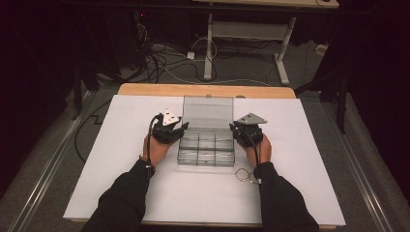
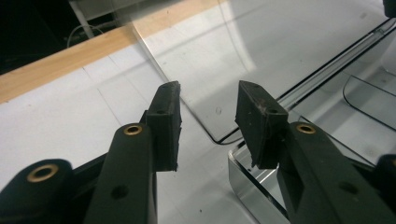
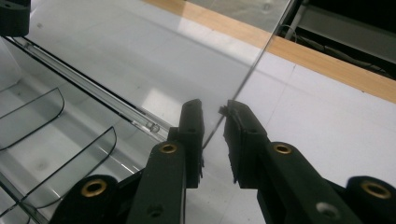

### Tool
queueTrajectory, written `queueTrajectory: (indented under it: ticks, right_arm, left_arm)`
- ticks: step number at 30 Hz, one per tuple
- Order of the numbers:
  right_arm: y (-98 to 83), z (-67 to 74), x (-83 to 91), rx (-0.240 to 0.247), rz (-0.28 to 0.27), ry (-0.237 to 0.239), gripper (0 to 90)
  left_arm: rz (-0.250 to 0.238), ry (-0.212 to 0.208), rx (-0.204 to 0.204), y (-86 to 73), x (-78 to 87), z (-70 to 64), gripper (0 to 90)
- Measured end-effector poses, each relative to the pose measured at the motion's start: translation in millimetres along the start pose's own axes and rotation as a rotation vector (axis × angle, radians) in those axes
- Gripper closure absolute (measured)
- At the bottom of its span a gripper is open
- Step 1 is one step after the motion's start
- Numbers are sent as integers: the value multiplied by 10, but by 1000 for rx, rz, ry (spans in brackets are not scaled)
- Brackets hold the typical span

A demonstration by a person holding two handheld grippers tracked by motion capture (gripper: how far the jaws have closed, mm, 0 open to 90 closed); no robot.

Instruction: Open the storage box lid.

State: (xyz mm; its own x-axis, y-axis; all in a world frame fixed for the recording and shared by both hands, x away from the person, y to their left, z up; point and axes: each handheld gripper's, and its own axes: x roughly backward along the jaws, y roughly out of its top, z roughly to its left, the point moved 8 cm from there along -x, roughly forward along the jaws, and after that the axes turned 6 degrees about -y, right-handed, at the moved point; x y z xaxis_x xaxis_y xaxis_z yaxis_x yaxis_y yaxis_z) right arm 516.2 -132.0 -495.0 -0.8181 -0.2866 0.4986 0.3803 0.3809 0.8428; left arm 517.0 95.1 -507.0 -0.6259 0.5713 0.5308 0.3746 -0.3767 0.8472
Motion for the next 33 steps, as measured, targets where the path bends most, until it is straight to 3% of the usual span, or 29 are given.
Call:
queueTrajectory:
  ticks: [10, 17, 24, 33]
  right_arm:
    - [-1, 21, -16, 22, 1, -4, 782]
    - [20, 14, 26, 47, 0, -3, 765]
    - [111, -20, 216, 39, -40, 22, 735]
    - [105, -30, 536, 83, -93, 44, 675]
  left_arm:
    - [3, 5, -1, 0, 4, -1, 589]
    - [0, -2, -39, 44, 72, -20, 588]
    - [13, -3, -103, 107, 207, -61, 565]
    - [-15, -4, -187, 170, 418, -152, 526]
